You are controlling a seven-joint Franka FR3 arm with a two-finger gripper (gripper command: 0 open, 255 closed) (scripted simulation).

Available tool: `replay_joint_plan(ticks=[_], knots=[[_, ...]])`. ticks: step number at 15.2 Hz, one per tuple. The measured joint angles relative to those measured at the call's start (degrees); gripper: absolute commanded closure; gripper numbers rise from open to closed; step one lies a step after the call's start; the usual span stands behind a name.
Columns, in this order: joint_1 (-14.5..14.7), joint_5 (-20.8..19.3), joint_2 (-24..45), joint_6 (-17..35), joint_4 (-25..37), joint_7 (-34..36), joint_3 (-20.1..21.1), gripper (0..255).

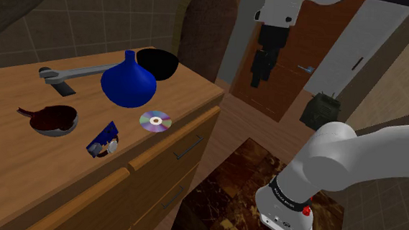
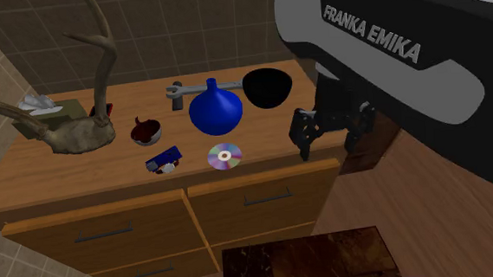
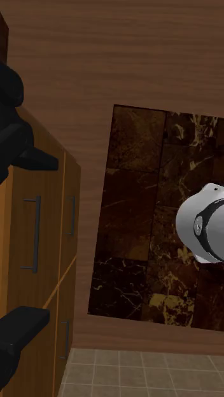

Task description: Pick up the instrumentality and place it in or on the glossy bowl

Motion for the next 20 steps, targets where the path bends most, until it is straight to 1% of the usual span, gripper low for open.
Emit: replay_joint_plan(ticks=[1,2,4,7,9,11,14,18,20], knots=[[0.0,0.0,0.0,0.0,0.0,0.0,0.0,0],[0.5,-0.3,-0.1,1.1,-0.5,-0.1,0.8,0],[2.2,-1.2,-0.3,5.4,-2.3,-0.3,3.6,0],[5.0,-3.5,-1.1,13.9,-6.9,-0.8,8.3,0],[6.6,-5.5,-0.8,19.4,-8.9,-0.9,11.4,0],[8.3,-7.4,-0.4,24.9,-11.2,-0.1,15.2,0],[9.9,-11.3,1.0,34.1,-15.0,1.8,21.0,0],[9.7,-19.1,3.7,46.2,-19.4,6.1,29.4,0],[7.9,-24.3,5.6,51.6,-20.6,9.7,34.8,0]])
